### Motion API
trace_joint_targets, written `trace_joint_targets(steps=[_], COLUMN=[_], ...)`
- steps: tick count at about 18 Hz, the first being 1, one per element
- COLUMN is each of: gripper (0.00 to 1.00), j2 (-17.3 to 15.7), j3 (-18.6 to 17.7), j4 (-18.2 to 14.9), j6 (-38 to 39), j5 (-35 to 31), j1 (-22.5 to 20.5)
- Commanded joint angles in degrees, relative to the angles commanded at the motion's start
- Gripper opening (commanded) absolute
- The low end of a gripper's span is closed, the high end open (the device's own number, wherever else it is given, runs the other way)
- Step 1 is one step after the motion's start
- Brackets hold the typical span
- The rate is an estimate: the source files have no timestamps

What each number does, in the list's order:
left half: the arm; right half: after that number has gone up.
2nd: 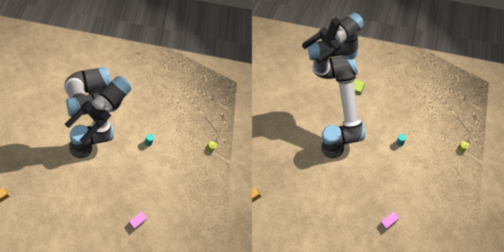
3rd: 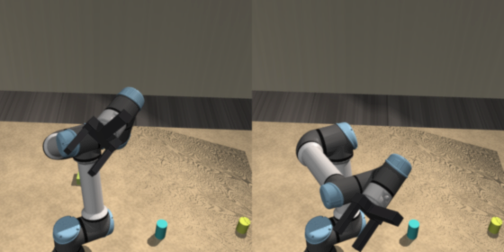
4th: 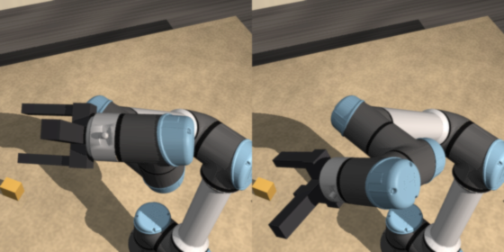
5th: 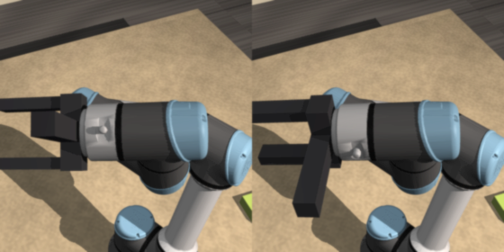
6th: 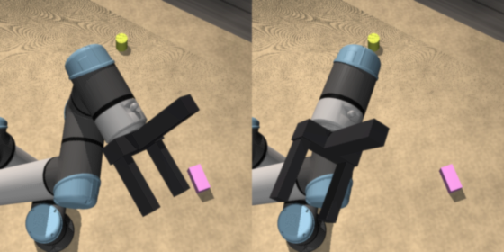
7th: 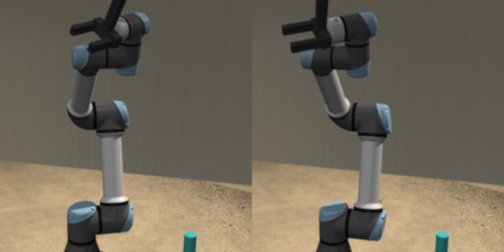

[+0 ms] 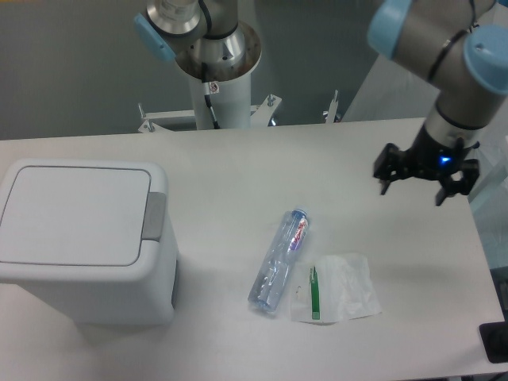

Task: Open the trash can
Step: 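Move the gripper into view above the table toward the trash can, then move the open gripper over the trash can's grey lid tab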

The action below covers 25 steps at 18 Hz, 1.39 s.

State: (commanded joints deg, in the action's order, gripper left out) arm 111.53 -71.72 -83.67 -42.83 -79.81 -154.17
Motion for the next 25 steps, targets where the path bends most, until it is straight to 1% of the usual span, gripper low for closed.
trace_joint_targets(steps=[4,9,12,14,16,18,23,25], gripper=[1.00,1.00,1.00,1.00,1.00,1.00,1.00,1.00], j2=[-0.61,-2.81,-3.86,-3.96,-4.04,-4.83,-5.54,-6.24], j3=[0.09,0.09,0.09,0.09,-0.08,-0.70,-1.23,-2.71], j4=[-0.44,-0.36,-0.27,0.00,0.09,0.17,0.35,1.13], j6=[6.78,14.51,18.47,21.11,22.25,22.61,24.45,24.37], j5=[3.42,8.61,10.45,11.77,13.18,13.89,13.98,13.89], j1=[3.26,6.33,8.62,10.55,11.96,13.10,16.18,16.97])
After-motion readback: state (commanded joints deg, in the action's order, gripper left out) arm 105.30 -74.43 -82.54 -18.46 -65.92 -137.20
